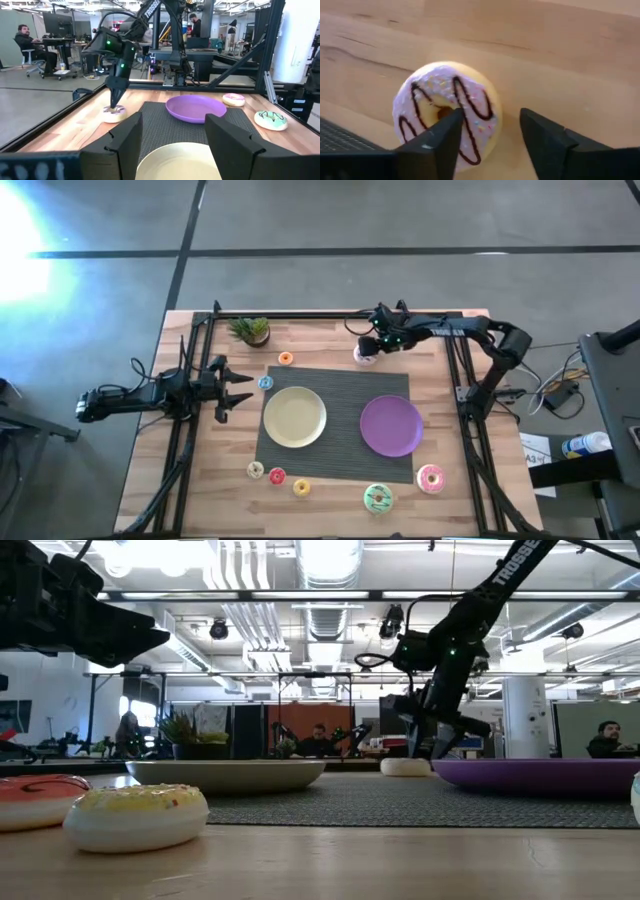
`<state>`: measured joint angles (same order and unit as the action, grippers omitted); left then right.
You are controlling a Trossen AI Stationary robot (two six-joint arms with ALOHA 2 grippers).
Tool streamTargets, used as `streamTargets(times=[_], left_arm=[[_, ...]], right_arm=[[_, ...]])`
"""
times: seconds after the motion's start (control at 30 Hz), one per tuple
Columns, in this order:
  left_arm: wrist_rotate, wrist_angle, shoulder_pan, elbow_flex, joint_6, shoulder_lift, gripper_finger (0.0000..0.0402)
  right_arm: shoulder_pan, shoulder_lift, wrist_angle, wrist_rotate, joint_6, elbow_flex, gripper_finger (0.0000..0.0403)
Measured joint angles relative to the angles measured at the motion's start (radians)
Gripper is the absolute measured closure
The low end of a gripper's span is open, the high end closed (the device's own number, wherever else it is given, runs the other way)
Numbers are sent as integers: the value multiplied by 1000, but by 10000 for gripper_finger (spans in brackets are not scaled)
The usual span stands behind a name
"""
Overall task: Pick & Place donuts
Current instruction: Put the large purple donut on the purple plate
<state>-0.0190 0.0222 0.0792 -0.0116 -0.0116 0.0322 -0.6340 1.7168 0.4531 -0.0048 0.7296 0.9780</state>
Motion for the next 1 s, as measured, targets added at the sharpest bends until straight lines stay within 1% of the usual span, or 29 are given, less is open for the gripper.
streamTargets(times=[0.1, 0.17, 0.23, 0.3, 0.4, 0.47, 0.53, 0.77, 0.83, 0.9, 1.0], left_arm=[[0, 0, 0, 0, 0, 0, 212], [-1, 0, 0, 0, 0, 0, 212], [-1, 0, 0, 0, 0, 0, 211], [-1, 0, 0, 0, 0, 0, 211], [-1, 0, 0, 0, 0, 0, 212], [-1, 0, 0, 0, 0, 0, 211], [-1, 0, 0, 0, 0, 0, 211], [-1, 0, 0, 0, 0, 0, 212], [-1, 0, 0, 0, 0, 0, 212], [-1, 0, 0, 0, 0, 0, 212], [-1, 0, 0, 0, 0, 0, 212]], right_arm=[[1, -1, 44, -20, -30, 5, 284], [1, -3, 37, -62, -27, 3, 318], [3, -3, 17, -92, -5, 3, 344], [11, -3, 7, -100, 21, 4, 358], [24, -3, -2, -89, 31, 8, 360], [36, -5, -2, -57, 26, 14, 351], [42, -6, -5, -48, 27, 21, 331], [47, -7, -4, -44, 62, 32, 223], [47, -6, -4, -44, 71, 32, 198], [47, -1, -4, -44, 71, 32, 181], [47, 16, -5, -45, 75, 31, 170]])
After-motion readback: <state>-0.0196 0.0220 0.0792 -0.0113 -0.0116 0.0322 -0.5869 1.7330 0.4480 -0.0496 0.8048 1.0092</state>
